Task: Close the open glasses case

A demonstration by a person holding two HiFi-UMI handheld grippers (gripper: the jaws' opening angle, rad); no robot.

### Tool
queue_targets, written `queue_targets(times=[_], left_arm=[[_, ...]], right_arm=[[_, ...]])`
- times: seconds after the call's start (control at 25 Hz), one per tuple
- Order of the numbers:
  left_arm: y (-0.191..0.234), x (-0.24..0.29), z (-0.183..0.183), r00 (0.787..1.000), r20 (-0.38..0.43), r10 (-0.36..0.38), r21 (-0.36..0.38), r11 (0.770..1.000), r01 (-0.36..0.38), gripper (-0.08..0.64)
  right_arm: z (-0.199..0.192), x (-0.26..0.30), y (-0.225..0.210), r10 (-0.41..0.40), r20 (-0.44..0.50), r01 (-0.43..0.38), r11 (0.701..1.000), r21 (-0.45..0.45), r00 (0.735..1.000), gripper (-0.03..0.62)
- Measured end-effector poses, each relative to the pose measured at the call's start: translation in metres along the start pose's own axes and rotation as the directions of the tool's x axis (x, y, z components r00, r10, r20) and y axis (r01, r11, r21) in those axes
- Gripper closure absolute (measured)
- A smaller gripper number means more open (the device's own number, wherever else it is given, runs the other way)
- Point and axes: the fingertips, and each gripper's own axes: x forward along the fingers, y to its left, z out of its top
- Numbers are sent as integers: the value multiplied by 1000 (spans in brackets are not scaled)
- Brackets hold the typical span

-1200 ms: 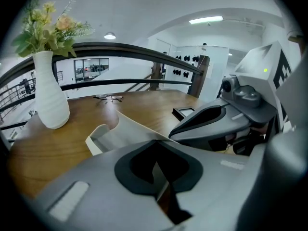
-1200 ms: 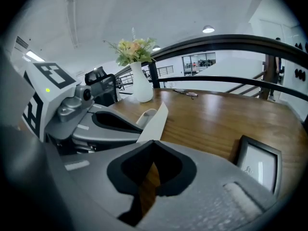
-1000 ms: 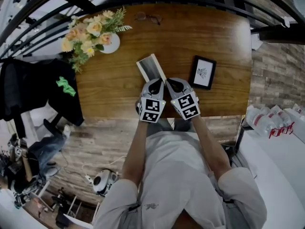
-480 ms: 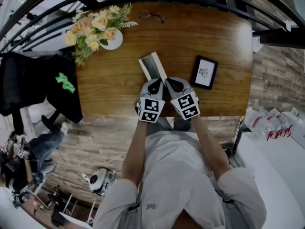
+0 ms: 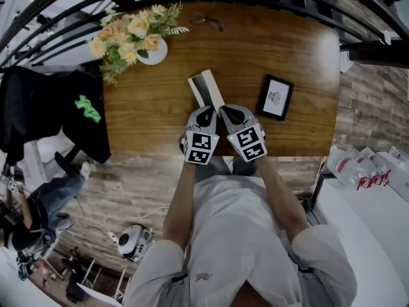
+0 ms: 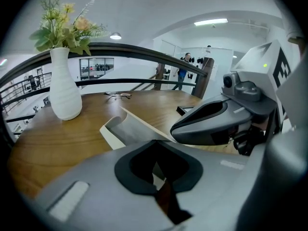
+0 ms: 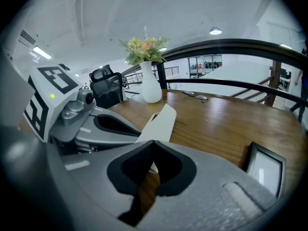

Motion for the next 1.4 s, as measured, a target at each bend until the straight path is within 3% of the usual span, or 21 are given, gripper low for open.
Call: queue_targets(times=[1.4], left_arm=[[27,-19,-36,997,-51,51,-48,997,-54,541]], right_arm=[[-3,20,31,51,-49,-54,996,-65,998,589]])
